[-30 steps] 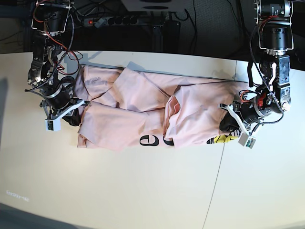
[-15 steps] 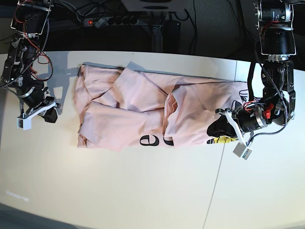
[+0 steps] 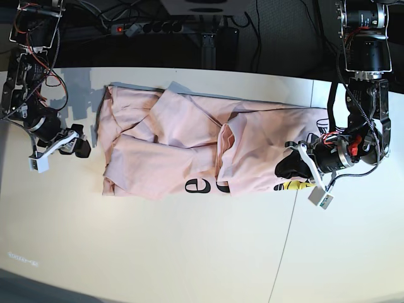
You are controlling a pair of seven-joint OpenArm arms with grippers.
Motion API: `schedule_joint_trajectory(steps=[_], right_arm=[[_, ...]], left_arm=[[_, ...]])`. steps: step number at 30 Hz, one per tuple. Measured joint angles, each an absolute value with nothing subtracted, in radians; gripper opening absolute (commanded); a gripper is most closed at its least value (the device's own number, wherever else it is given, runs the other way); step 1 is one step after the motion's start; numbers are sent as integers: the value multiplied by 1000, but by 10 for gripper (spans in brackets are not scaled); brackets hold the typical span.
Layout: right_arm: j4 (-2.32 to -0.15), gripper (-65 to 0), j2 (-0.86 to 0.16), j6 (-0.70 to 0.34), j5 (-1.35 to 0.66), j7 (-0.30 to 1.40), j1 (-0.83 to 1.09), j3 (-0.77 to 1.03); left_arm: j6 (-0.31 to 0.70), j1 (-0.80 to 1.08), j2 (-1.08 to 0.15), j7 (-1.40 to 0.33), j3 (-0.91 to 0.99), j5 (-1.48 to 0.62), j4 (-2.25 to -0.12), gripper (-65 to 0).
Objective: Fold the T-shirt properly
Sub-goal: 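Move right gripper to the strip's other end and grasp it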
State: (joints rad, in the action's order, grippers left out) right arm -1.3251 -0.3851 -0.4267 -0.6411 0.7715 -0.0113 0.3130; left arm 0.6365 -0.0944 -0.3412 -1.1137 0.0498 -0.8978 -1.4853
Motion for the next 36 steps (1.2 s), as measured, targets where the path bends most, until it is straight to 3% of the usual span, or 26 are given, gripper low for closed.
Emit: schedule_joint_trajectory(steps=[5, 36], right_arm=[[-1333, -247, -384, -427, -655, 759, -15, 207], [-1342, -247, -357, -426, -673, 733, 47, 148]], left_arm=[[636, -94, -341, -1115, 50, -898, -1486, -637], [637, -95, -341, -1114, 50, -899, -1486, -637]])
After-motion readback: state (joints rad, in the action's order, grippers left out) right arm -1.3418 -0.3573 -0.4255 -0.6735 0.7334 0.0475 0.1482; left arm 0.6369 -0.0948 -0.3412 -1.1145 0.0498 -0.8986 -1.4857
